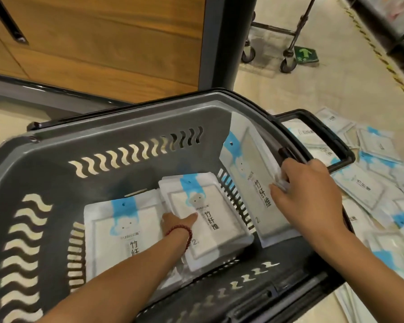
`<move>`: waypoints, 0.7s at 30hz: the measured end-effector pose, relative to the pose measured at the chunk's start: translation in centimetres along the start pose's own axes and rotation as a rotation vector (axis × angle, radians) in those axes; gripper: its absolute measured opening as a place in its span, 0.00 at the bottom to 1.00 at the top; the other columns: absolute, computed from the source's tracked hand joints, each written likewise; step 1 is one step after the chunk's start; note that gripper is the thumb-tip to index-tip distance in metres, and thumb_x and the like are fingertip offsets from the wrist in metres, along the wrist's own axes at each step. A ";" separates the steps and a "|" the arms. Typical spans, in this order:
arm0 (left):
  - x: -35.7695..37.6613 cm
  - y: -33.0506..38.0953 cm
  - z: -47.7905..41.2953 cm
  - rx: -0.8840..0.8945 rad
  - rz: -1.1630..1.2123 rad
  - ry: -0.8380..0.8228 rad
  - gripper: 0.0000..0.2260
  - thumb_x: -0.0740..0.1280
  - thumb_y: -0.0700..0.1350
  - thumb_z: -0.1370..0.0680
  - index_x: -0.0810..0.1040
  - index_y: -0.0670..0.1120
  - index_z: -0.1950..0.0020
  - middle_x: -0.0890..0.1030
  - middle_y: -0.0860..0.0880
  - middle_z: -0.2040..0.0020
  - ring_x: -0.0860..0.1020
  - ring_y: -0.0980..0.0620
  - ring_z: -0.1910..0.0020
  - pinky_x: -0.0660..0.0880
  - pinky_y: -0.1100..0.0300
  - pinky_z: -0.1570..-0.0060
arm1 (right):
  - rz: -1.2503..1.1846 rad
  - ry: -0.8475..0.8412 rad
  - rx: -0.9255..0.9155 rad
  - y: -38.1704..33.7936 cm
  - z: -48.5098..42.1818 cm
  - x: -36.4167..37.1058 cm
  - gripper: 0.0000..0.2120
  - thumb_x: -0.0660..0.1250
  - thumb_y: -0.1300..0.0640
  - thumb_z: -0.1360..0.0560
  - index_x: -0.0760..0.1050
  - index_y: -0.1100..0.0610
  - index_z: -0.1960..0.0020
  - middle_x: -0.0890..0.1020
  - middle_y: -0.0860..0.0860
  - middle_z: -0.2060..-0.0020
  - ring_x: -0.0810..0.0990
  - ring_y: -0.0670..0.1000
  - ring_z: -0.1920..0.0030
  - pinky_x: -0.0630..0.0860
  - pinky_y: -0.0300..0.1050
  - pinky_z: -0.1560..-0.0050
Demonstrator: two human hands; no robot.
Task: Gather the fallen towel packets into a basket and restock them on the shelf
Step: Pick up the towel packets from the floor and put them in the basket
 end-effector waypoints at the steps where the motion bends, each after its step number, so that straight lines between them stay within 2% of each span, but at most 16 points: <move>1: -0.2 0.4 0.1 0.023 -0.034 0.006 0.34 0.75 0.48 0.30 0.62 0.37 0.31 0.70 0.39 0.33 0.71 0.40 0.36 0.70 0.52 0.38 | 0.002 -0.002 0.004 0.0 0.0 0.0 0.15 0.69 0.58 0.31 0.62 0.55 0.66 0.68 0.49 0.73 0.66 0.52 0.60 0.57 0.41 0.74; 6: -2.4 1.3 1.1 0.103 -0.316 0.053 0.26 0.69 0.46 0.28 0.65 0.38 0.34 0.70 0.39 0.37 0.74 0.40 0.41 0.73 0.53 0.45 | 0.010 -0.013 0.009 -0.1 0.2 -0.1 0.16 0.70 0.57 0.31 0.61 0.54 0.66 0.67 0.49 0.72 0.65 0.52 0.61 0.55 0.41 0.74; 10: -2.1 1.8 1.5 0.235 -0.409 0.015 0.17 0.66 0.40 0.28 0.72 0.39 0.39 0.74 0.40 0.39 0.75 0.42 0.44 0.72 0.60 0.47 | 0.017 -0.005 0.011 -0.2 0.1 -0.2 0.14 0.71 0.57 0.32 0.64 0.55 0.65 0.67 0.49 0.72 0.66 0.52 0.61 0.56 0.40 0.74; 13: -1.7 2.1 2.0 0.303 -0.444 -0.016 0.19 0.68 0.40 0.28 0.73 0.39 0.37 0.75 0.42 0.37 0.74 0.45 0.40 0.68 0.63 0.47 | 0.012 -0.013 0.018 -0.3 0.1 -0.3 0.13 0.71 0.57 0.32 0.65 0.56 0.64 0.66 0.50 0.71 0.66 0.52 0.61 0.57 0.40 0.74; 17: -2.4 3.2 2.2 0.284 -0.472 -0.082 0.28 0.68 0.45 0.27 0.65 0.44 0.29 0.69 0.42 0.32 0.71 0.44 0.36 0.69 0.57 0.40 | 0.056 -0.027 -0.054 -1.2 0.3 -0.7 0.14 0.72 0.59 0.32 0.66 0.58 0.63 0.63 0.48 0.72 0.66 0.54 0.64 0.60 0.44 0.68; 19: -4.3 6.3 3.0 0.430 -0.495 0.005 0.24 0.68 0.45 0.27 0.69 0.45 0.31 0.72 0.43 0.34 0.73 0.45 0.38 0.71 0.55 0.39 | 0.040 -0.029 -0.115 -2.1 0.6 -1.0 0.13 0.73 0.60 0.32 0.67 0.58 0.62 0.60 0.45 0.74 0.65 0.53 0.68 0.58 0.43 0.70; 21: -6.9 11.0 5.3 0.733 -0.486 0.161 0.20 0.69 0.44 0.26 0.73 0.47 0.35 0.73 0.46 0.35 0.72 0.48 0.37 0.68 0.56 0.36 | 0.028 -0.095 -0.146 -3.1 0.5 -0.4 0.12 0.70 0.58 0.29 0.65 0.57 0.58 0.64 0.46 0.74 0.68 0.54 0.68 0.57 0.43 0.74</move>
Point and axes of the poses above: each hand's wrist, its own z-axis away from the middle knuckle, its own x-axis out of the palm, y = z × x, the point moved 7 cm from there along -z, towards the middle knuckle
